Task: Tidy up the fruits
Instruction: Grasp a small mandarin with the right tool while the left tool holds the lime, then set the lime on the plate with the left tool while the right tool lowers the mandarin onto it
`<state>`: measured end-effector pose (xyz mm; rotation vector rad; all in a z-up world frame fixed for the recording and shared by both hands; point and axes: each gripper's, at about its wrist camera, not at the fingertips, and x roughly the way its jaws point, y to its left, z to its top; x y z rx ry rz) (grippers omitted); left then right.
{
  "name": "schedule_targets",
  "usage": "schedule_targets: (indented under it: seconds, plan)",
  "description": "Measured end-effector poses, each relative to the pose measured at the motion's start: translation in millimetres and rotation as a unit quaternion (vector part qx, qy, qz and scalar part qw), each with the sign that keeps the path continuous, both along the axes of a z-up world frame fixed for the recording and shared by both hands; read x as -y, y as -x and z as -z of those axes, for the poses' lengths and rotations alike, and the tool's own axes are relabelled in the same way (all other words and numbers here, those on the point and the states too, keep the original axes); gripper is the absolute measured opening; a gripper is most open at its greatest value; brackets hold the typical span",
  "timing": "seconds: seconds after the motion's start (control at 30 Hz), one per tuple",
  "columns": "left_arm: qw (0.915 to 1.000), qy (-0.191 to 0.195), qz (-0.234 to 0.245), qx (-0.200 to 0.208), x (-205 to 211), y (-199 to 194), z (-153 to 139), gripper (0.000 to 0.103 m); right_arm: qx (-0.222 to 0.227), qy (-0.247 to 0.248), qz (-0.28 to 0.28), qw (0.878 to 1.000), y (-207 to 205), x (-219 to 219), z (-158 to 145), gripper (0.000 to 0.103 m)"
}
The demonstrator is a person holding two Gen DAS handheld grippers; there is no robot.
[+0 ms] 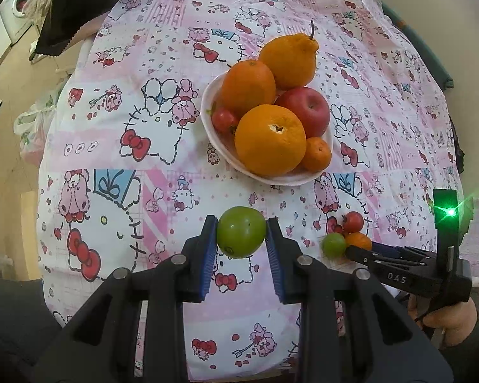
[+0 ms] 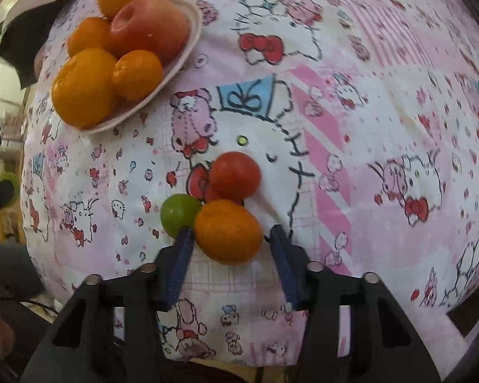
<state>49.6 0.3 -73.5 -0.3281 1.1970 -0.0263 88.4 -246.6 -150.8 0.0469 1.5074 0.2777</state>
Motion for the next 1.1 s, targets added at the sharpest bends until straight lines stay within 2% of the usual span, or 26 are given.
schedule_targets:
  seconds: [0.07,0.13,0.33,0.57,0.8,1.1]
  plan:
    - [1.0,-0.002,-0.002,0.004,-0.8,0.1,-0.3,0.026,0.015,0.013,-0.017,1.0,2.9,-5.6,-3.4,0.045]
    - [1.0,-0.005,-0.003,0.007,-2.0,-0.4,-0.5,0.026,0.024,0.005,-0.022,0.999,6.8,-6.4,-9.3,0.044]
    - [0.9999,-0.006,-0.008,0.011,-5.6,-0.2,0.7,0.026,0.075,-0.07,0.003,0.995,17.9,4.0,-47.8,0.044]
    - [0.999,0.007,-0.012,0.043,-8.6,-0.6,-11.2,0.026,0.144,-0.16,0.034,0.976,15.6,13.2,-92.2,0.044]
    - [0.9961,-0.022,-0.007,0.086,-9.5,-13.4,-36.9,0.026,0.163,-0.213,0.044,0.962,-1.7,11.6,-114.2,0.044]
    - [0.9941,-0.023,0.022,0.104,-0.5,-63.6,-49.8,0.026,0.181,-0.224,0.05,0.956,-50.3,4.7,-130.4,0.044]
